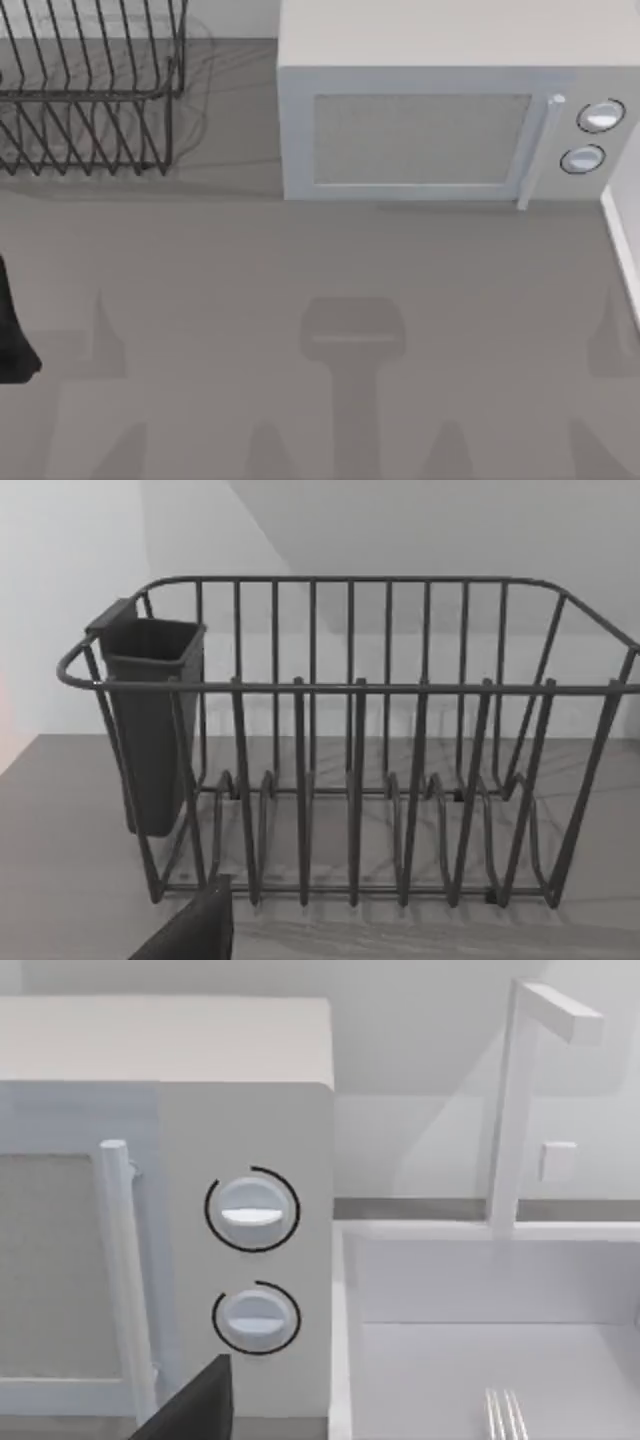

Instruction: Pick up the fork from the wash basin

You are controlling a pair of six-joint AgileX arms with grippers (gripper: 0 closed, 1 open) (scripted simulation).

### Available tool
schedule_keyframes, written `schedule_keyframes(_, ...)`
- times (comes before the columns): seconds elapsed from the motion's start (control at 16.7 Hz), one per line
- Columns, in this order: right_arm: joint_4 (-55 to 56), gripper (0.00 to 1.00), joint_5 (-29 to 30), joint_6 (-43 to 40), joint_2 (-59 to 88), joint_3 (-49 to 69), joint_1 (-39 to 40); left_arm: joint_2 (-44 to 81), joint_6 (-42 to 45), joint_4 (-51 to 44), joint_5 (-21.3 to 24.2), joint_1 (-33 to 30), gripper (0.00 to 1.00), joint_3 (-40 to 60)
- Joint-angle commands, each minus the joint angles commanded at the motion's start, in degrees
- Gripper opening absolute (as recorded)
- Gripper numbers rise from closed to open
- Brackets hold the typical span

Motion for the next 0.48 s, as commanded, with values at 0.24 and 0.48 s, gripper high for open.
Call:
schedule_keyframes(0.24, -6.3, 1.0, 0.0, -1.0, 12.0, 10.6, -1.1, 0.0, 0.0, 0.0, 0.0, 0.0, 1.0, 0.0)
schedule_keyframes(0.48, -15.9, 1.0, 0.1, -2.5, 30.4, 26.8, -2.7, 0.0, 0.0, 0.0, 0.0, 0.0, 1.0, 0.0)
